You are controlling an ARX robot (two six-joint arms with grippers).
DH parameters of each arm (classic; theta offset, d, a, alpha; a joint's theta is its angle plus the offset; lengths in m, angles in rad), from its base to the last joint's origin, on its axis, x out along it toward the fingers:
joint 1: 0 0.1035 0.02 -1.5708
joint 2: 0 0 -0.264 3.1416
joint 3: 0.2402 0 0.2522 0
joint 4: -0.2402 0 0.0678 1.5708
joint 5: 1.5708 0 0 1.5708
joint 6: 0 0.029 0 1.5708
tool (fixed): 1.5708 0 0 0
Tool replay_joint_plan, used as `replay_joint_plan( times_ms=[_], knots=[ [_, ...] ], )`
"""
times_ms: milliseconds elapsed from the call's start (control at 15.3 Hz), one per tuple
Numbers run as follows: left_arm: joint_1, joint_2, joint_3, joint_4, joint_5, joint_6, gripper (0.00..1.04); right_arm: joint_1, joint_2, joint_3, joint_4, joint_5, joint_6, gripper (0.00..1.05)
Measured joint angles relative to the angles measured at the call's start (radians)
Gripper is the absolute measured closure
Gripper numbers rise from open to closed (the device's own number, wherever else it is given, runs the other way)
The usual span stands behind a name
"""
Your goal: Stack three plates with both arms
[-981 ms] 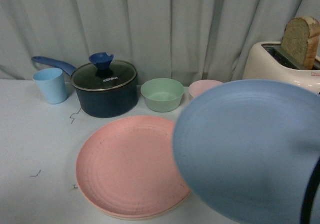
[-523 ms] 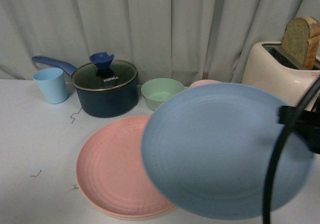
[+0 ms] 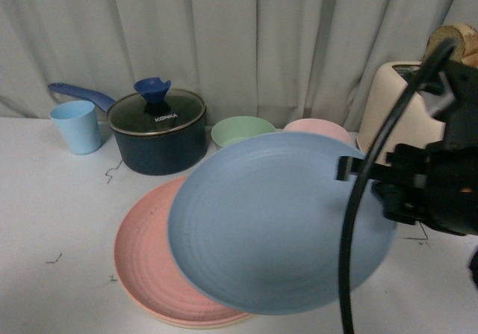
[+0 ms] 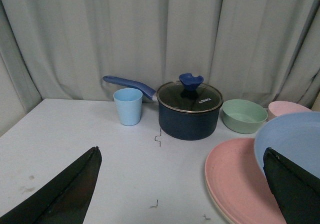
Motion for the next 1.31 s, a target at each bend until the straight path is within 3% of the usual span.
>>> replay_joint_plan(
  times_ms=[654, 1308],
  knots=[
    [0.000, 0.000, 0.000, 0.000, 0.000, 0.000, 0.07, 0.101, 0.190, 0.225, -0.112, 0.072, 0.087, 1.02],
    [0.000, 0.000, 0.000, 0.000, 0.000, 0.000, 0.07, 0.152, 0.246, 0.219, -0.082, 0.095, 0.103, 1.02]
  ],
)
